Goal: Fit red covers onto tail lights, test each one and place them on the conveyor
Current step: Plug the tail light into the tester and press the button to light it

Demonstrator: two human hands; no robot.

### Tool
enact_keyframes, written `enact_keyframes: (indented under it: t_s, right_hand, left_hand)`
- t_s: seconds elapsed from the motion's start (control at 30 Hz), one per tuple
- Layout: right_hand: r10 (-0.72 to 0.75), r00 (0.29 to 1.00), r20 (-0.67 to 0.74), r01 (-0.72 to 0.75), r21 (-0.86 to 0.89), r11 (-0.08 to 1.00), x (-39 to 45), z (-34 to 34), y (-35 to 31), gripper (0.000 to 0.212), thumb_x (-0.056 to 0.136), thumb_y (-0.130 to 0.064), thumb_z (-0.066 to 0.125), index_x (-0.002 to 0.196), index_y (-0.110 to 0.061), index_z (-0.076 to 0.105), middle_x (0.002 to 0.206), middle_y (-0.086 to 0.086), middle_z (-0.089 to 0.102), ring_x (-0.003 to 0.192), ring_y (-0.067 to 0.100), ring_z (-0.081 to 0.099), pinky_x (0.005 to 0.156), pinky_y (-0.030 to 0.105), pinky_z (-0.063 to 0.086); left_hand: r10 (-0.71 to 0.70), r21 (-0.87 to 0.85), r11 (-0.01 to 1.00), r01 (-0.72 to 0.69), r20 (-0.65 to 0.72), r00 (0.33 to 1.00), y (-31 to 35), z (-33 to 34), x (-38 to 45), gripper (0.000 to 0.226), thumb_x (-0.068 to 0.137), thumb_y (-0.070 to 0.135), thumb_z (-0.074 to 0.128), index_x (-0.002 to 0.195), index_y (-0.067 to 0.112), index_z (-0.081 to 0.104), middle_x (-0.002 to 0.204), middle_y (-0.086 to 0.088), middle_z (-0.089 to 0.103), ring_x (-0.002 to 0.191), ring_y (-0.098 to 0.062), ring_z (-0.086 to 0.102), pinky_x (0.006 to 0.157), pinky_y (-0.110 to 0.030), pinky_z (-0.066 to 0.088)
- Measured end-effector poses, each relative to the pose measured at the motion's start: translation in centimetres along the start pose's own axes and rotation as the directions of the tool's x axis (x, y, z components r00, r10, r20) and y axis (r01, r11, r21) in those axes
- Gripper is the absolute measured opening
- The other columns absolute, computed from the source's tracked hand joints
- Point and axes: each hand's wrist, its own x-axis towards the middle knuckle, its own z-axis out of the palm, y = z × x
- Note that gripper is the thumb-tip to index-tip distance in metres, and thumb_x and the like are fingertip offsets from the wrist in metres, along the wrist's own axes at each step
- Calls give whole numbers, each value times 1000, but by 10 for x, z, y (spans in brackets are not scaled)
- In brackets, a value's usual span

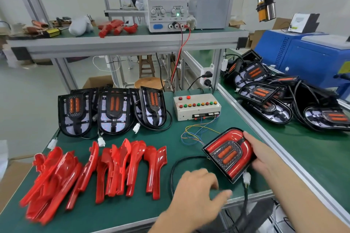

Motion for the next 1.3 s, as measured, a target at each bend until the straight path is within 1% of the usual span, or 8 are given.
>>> enact_keyframes:
  t_s: [0.23, 0.4, 0.5, 0.77, 0.9, 1.1, 1.2, 1.3]
  right_hand:
    - [-25, 998, -65, 24, -17, 1000, 0, 13, 6, 37, 86, -33, 78, 106, -3, 68, 95, 20, 75, 85, 34, 71, 73, 48, 57]
    - [-15, 996, -93, 14, -14, 1000, -2, 11, 3, 36, 87, -32, 78, 105, -3, 66, 96, 21, 75, 84, 35, 72, 67, 47, 58]
    - [-16, 995, -97, 13, -34, 999, -2, 6, 1, 36, 86, -31, 79, 105, -3, 66, 93, 21, 75, 83, 35, 72, 68, 47, 58]
    - [-40, 990, -133, 18, -161, 987, -2, -16, -12, 26, 87, -30, 78, 95, -8, 66, 64, 10, 74, 53, 24, 70, 41, 29, 53]
    - [-50, 991, -127, 12, -282, 959, -8, -19, -14, 30, 86, -32, 79, 94, -6, 67, 73, 13, 75, 66, 29, 70, 56, 33, 53]
    - [-84, 995, -51, 39, -580, 813, -18, -15, -14, 41, 89, -41, 75, 101, -5, 60, 91, 20, 72, 75, 32, 69, 59, 33, 54]
    - [-176, 984, -22, 98, -758, 644, -16, -20, -14, 44, 91, -49, 67, 95, -5, 63, 91, 14, 71, 80, 26, 65, 62, 29, 48]
    - [-280, 959, 41, 137, -933, 332, -13, -25, -20, 48, 95, -53, 58, 82, -7, 64, 83, 8, 67, 77, 23, 61, 64, 30, 42]
  left_hand:
    - [-74, 119, 991, 65, 72, 995, 49, 30, 15, 76, 78, 85, 51, 106, 15, 59, 108, -7, 62, 100, -29, 58, 92, -44, 38]
    - [-113, 181, 981, 75, 214, 970, 73, 50, 26, 38, 95, 32, 64, 119, 6, 49, 113, -20, 69, 105, -37, 68, 80, -43, 32]
    - [-157, 205, 973, 105, 257, 954, 71, 52, 22, 41, 89, 3, 64, 125, 2, 43, 117, -21, 67, 109, -40, 67, 77, -38, 30]
    - [-231, -215, 940, 264, 169, 958, 64, 12, -12, 20, 74, 39, 47, 90, 27, 48, 87, 4, 69, 89, -26, 61, 76, -35, 46]
    - [-346, -472, 808, 354, 106, 932, 42, -11, -3, 17, 70, 38, 49, 75, 22, 51, 52, 11, 56, 50, -7, 46, 50, -20, 38]
    - [-509, -783, 345, 518, 307, 804, 14, -30, 32, 6, 90, 12, 54, 83, 12, 54, 53, -3, 63, 39, -17, 55, 40, -21, 28]
    - [-501, -828, 211, 519, 365, 785, 11, -33, 44, 2, 93, 14, 54, 92, 12, 54, 61, -7, 69, 45, -19, 62, 42, -20, 31]
    - [-491, -848, 109, 518, 408, 770, 16, -31, 52, 11, 99, 19, 52, 96, 10, 56, 66, -10, 73, 47, -19, 64, 42, -20, 35]
